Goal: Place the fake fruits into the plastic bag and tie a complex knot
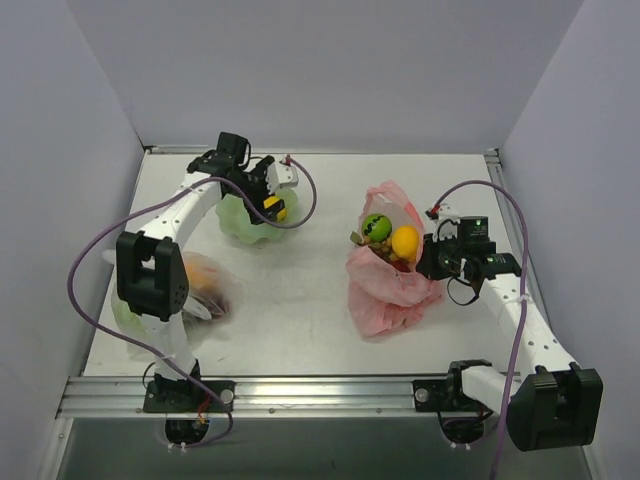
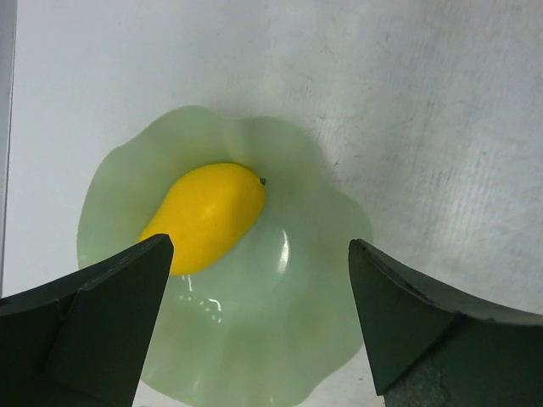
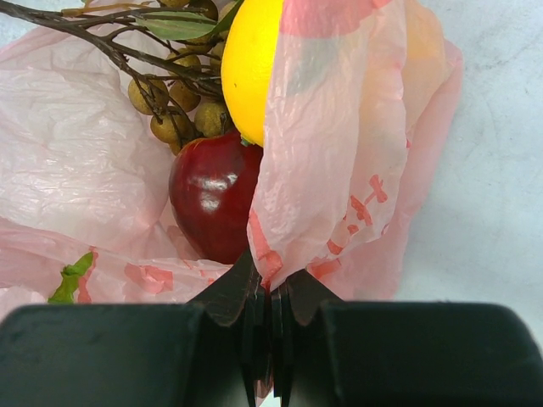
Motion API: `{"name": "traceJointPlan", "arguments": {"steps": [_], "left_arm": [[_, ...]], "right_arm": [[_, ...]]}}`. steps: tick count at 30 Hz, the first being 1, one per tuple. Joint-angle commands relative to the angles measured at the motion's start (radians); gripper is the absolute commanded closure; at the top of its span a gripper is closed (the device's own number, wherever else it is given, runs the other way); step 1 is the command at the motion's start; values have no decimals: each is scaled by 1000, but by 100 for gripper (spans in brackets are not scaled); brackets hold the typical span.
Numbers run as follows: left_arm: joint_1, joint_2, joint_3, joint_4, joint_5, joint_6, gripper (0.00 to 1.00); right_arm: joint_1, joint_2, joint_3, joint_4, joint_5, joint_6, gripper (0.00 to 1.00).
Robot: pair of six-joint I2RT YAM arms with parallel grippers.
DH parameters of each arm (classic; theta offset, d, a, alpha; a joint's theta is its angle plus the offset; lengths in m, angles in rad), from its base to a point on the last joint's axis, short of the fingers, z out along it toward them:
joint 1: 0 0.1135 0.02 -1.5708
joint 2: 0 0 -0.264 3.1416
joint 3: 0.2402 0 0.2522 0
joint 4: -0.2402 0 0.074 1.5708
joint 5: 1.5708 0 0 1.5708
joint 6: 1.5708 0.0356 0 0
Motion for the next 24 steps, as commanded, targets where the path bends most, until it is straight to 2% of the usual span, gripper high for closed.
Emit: {"name": "traceJointPlan", "arguments": {"steps": [1,9,24], "left_arm": [[10,64,99,-127,71,344,4],[27,243,247,-165,81,485,4],[52,444,383,-170,-18,513,4]], "right_arm": [[-6,7,8,-21,1,-18,100],[-9,19,10,-23,9,-15,100],[-11,33,16,-28,7,-26,100]]}}
